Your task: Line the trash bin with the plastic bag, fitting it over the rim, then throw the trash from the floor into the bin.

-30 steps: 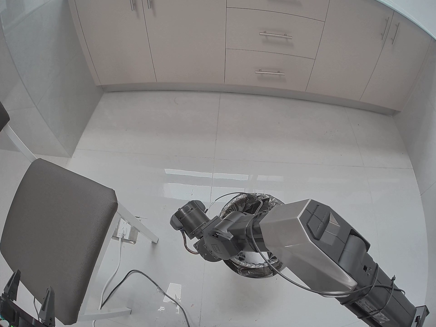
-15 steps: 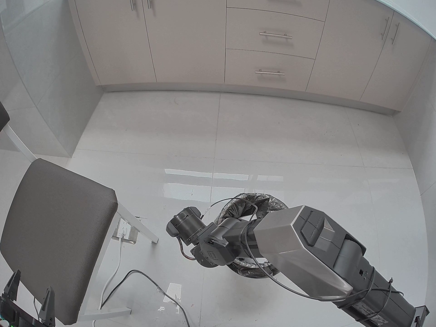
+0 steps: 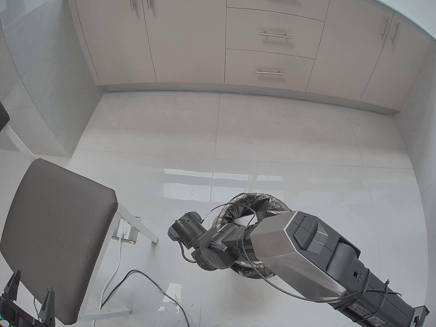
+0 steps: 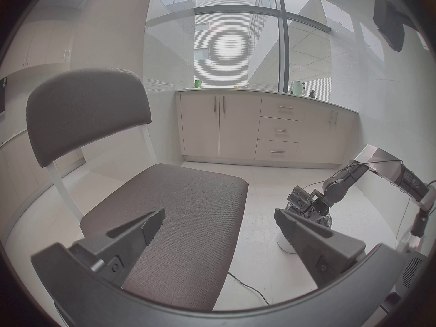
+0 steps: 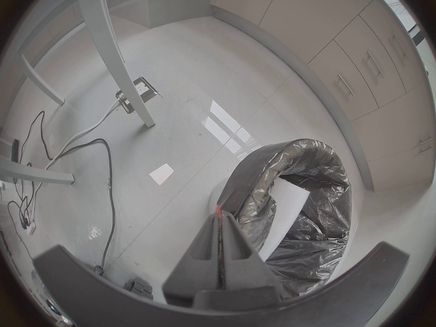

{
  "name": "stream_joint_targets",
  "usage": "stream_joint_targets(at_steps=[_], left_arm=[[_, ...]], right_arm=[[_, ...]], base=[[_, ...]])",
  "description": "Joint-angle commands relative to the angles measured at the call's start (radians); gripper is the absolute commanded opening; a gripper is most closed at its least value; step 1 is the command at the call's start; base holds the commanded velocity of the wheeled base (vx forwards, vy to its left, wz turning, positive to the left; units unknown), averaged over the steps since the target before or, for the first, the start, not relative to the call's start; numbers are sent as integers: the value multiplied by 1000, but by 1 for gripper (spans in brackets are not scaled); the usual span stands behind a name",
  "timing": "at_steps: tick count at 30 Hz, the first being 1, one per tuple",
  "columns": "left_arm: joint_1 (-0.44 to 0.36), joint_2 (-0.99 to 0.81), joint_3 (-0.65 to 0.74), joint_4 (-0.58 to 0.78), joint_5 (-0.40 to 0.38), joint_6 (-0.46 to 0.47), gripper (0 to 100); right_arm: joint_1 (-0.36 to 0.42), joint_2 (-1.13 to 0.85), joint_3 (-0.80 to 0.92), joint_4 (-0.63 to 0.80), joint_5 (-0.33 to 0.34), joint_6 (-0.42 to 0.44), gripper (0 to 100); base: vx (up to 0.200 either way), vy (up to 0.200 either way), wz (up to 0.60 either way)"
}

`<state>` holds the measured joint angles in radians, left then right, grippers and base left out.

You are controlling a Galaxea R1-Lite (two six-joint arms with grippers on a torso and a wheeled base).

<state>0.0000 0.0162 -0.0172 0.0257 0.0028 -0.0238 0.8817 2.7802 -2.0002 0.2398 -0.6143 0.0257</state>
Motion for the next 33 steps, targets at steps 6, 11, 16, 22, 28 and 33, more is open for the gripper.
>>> stream_joint_targets(at_steps=[6, 11, 16, 22, 28, 33], left_arm=[[0, -16, 2, 0, 0, -1, 100], [0, -16, 2, 0, 0, -1, 100], [0, -16, 2, 0, 0, -1, 100], [2, -16, 0, 0, 0, -1, 100], [2, -16, 0, 0, 2, -2, 100], [2, -16, 2, 2, 3, 5, 100]], right_arm=[[0, 44, 0, -25, 1, -4, 0], [20, 21, 0, -17, 1, -1, 0], [43, -30, 0, -10, -1, -1, 0], [83, -186, 0, 119, -9, -1, 0], [71, -389, 0, 188, -68, -30, 0], [68, -521, 0, 240, -116, -99, 0]], base=[[0, 0, 0], [0, 0, 0], [0, 0, 0], [0, 0, 0], [0, 0, 0], [0, 0, 0]])
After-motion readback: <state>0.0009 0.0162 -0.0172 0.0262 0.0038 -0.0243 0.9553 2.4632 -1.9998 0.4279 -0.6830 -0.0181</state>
